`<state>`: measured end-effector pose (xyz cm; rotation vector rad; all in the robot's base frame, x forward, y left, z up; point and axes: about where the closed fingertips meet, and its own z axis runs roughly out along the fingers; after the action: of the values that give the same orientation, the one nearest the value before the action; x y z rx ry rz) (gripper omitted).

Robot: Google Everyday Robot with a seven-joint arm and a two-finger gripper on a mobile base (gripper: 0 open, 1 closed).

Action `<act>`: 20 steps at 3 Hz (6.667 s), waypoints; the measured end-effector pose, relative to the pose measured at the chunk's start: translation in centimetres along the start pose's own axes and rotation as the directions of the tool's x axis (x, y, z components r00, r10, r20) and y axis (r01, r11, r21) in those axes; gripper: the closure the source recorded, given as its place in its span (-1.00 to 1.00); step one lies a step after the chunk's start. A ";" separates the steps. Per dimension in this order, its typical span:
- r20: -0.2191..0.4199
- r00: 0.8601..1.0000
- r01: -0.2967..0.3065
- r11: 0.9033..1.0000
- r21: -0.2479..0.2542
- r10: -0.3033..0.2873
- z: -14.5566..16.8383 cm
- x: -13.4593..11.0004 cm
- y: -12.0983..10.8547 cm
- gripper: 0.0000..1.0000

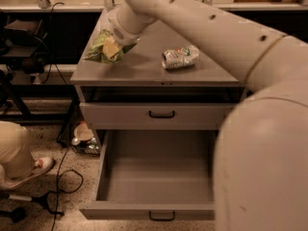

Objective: Place green jalapeno chip bag into middle drawer

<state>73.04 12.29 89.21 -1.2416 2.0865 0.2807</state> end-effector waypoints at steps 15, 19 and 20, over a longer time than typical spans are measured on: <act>-0.250 0.853 -0.516 0.811 -0.274 0.458 1.7 42.5 12.9 1.00; -0.093 0.864 -0.499 0.822 -0.275 0.494 12.5 44.4 10.5 1.00; -0.091 0.870 -0.488 0.823 -0.289 0.484 16.3 44.7 10.9 0.72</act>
Offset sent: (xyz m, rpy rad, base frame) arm -0.1144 -0.1280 0.1181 0.1188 -0.1695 0.2600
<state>57.28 -4.81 46.35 -0.8423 2.4150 0.8569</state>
